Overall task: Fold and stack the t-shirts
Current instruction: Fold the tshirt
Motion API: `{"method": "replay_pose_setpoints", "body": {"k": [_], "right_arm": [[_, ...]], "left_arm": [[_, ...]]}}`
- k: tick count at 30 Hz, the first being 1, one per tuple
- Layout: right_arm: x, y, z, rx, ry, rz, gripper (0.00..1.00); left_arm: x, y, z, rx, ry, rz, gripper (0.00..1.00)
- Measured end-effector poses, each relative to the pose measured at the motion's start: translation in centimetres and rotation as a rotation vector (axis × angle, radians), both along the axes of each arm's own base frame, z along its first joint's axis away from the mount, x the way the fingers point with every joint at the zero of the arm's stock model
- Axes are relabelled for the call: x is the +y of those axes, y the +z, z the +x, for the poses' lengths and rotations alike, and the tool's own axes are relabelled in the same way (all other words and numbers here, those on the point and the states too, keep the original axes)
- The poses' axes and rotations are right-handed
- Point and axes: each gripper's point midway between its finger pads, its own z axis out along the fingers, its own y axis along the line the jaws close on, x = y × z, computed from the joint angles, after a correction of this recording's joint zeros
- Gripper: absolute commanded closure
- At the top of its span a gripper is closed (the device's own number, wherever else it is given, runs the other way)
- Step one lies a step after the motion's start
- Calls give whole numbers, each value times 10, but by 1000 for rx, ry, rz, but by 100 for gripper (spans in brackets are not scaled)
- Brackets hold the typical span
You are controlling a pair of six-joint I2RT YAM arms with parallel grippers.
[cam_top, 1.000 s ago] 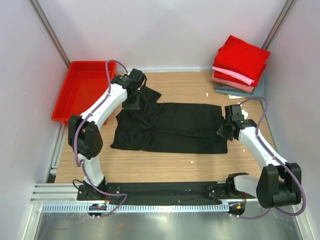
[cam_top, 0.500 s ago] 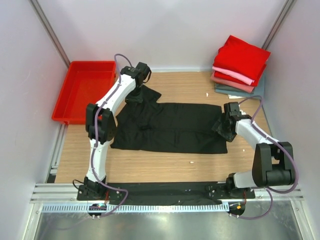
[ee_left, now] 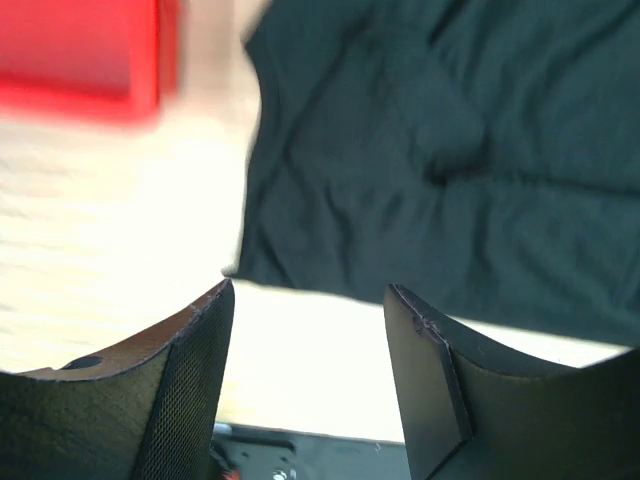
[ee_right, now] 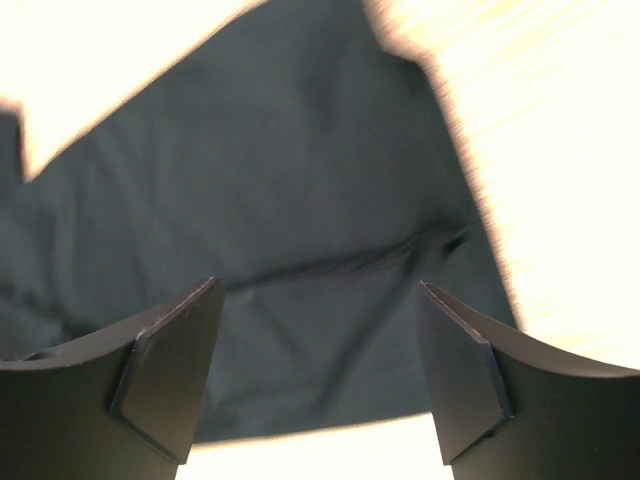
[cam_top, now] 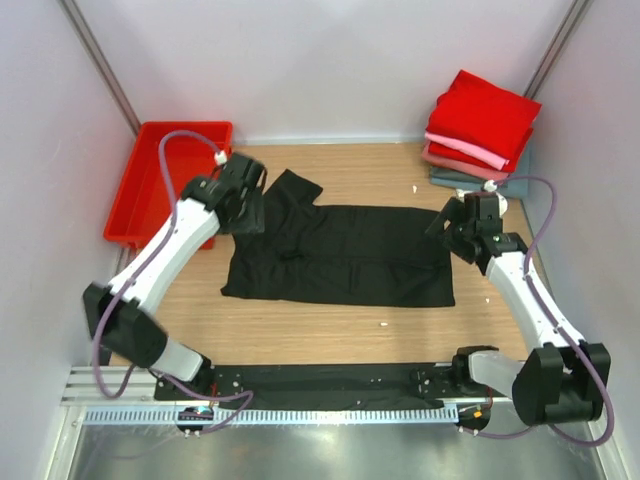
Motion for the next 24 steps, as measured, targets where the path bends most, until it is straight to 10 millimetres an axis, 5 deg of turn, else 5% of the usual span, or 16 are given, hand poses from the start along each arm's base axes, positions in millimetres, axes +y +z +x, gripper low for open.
{"method": "replay_pose_setpoints", "body": {"k": [3, 7, 11, 14, 19, 24], "right_arm": [[27, -16, -14, 17, 95, 41, 22], [62, -62, -43, 140, 220, 53, 22], [73, -97, -57, 234, 253, 52, 22], [72, -114, -60, 274, 247, 47, 22], [73, -113, -47, 223, 235, 44, 21], [72, -112, -43, 191, 203, 53, 19]], "left_arm": [[4, -22, -32, 1, 27, -64, 38], [2, -87, -55, 105, 72, -89, 39], [1, -136, -76, 186, 112, -109, 41], [-2, -153, -73, 186, 129, -126, 43], [-9, -180, -65, 194, 152, -137, 44], [-12, -179, -62, 181, 164, -152, 45]]}}
